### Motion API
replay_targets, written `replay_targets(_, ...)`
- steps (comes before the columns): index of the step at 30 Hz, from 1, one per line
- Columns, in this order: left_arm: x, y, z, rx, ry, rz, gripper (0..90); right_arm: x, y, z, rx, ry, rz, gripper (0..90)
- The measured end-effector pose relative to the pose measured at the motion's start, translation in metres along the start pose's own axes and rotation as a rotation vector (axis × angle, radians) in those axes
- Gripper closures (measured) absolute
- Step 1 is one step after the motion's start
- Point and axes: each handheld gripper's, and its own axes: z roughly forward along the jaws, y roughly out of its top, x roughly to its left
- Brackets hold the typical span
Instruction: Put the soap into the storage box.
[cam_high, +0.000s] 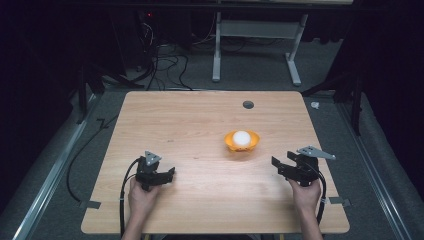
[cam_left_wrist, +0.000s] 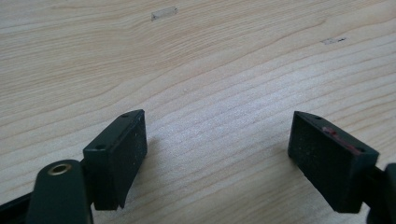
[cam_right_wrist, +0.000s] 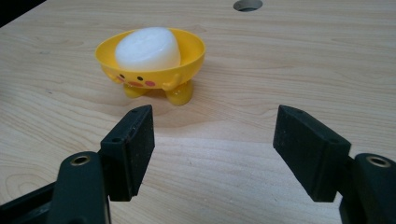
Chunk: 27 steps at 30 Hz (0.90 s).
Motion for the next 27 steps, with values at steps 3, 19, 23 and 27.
replay_targets(3,0.0,0.0,0.0,0.0,0.0,0.0,20.1,0.002,-0.001,0.001,0.002,0.003,-0.006,29.9)
replay_targets(19,0.0,0.0,0.0,0.0,0.0,0.0,20.1,0.011,-0.009,0.008,0.033,0.042,0.004,31.3)
replay_targets(23,0.0,0.0,0.0,0.0,0.0,0.0,20.1,0.014,-0.011,0.012,0.046,0.043,-0.001,31.3)
replay_targets(27,0.0,0.0,0.0,0.0,0.0,0.0,20.1,0.017,-0.012,0.015,0.057,0.043,-0.009,31.3)
